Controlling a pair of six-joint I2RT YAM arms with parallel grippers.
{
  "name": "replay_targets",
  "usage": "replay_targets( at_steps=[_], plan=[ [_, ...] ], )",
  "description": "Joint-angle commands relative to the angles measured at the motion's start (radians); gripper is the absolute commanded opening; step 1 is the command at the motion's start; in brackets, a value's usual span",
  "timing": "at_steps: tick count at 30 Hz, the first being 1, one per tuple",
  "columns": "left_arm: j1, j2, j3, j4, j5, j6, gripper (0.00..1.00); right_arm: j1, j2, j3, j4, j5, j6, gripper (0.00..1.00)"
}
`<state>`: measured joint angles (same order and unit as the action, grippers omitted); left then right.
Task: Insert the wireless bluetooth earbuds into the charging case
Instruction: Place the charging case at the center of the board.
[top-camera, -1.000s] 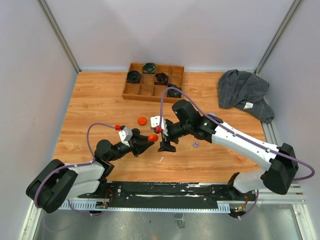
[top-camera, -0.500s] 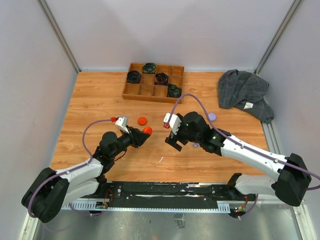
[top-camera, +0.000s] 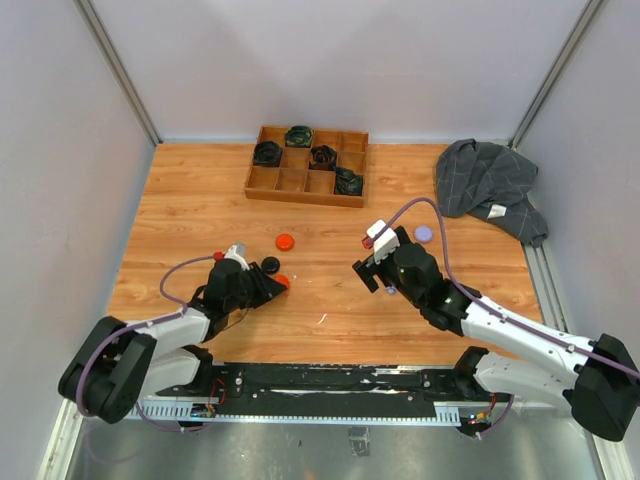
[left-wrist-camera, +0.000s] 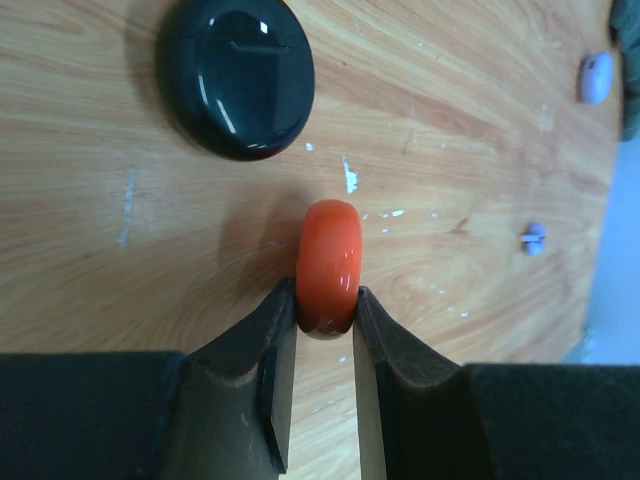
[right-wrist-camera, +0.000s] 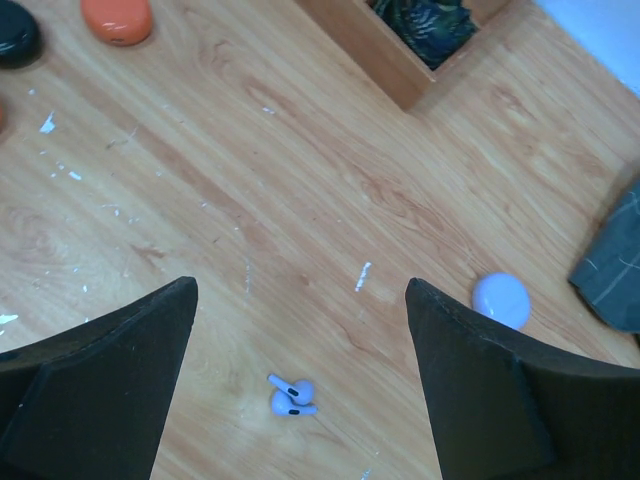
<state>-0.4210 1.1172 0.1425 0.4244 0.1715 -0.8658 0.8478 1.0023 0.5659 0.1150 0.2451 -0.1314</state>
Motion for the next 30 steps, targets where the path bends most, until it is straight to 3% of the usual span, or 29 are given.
replay_targets(
  at_steps=[1,8,17,30],
  plan=[
    [0.028,0.102,0.061,-0.041,0.048,-0.068,0.11,-0.014,-0.052,-0.027,0.083,0.142,0.035,0.87],
    [0.100,0.212,0.087,-0.016,0.057,-0.076,0.26,-0.018,-0.091,-0.045,0.093,0.143,0.030,0.87],
    [0.152,0.300,0.150,-0.051,0.029,-0.014,0.56,-0.021,-0.128,-0.057,0.094,0.156,0.021,0.88],
    [0.171,0.213,0.218,-0.204,-0.106,0.117,0.82,-0.049,-0.069,-0.003,0.030,0.194,0.077,0.91]
  ],
)
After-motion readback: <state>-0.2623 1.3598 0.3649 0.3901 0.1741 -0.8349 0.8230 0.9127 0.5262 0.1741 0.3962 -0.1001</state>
